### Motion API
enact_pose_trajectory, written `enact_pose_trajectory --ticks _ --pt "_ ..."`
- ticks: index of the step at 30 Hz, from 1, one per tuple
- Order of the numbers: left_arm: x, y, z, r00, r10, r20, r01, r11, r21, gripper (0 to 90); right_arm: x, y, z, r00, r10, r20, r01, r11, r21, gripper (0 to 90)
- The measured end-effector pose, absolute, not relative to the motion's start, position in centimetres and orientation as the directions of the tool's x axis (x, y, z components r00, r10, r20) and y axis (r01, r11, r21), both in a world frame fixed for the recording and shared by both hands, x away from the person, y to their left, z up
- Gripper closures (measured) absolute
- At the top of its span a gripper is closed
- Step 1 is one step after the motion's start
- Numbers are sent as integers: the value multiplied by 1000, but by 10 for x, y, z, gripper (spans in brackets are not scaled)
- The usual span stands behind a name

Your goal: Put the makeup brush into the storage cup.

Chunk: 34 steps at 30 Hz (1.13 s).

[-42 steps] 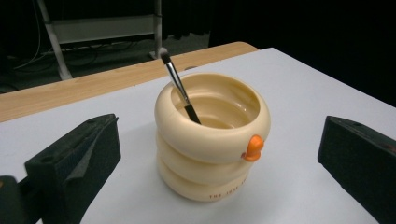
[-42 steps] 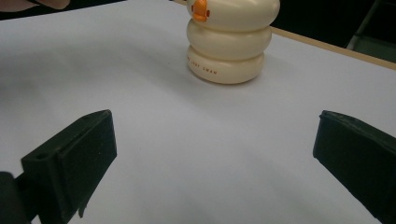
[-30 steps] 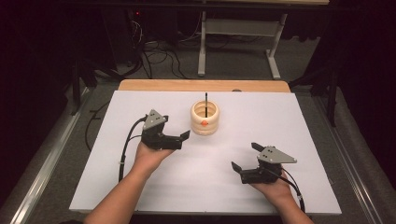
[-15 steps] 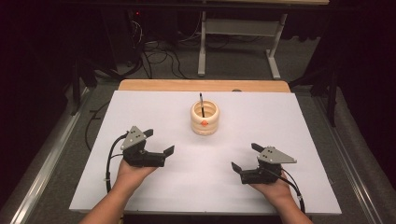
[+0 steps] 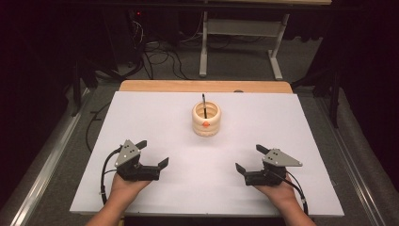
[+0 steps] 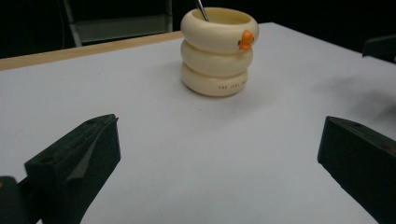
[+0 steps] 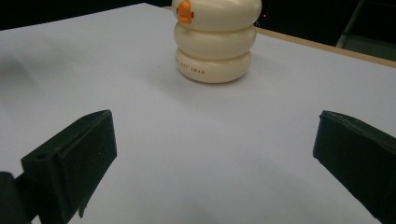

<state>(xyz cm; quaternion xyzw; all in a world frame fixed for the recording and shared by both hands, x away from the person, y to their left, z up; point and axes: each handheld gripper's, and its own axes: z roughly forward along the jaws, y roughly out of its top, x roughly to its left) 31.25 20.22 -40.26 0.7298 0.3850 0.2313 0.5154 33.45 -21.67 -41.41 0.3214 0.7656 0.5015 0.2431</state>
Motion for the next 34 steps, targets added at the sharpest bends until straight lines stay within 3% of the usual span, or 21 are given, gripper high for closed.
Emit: enact_pose_trajectory --ticks 34 --pt "313 193 -409 639 768 -39 304 -206 930 0 332 -221 -411 -644 762 -67 214 263 941 9"
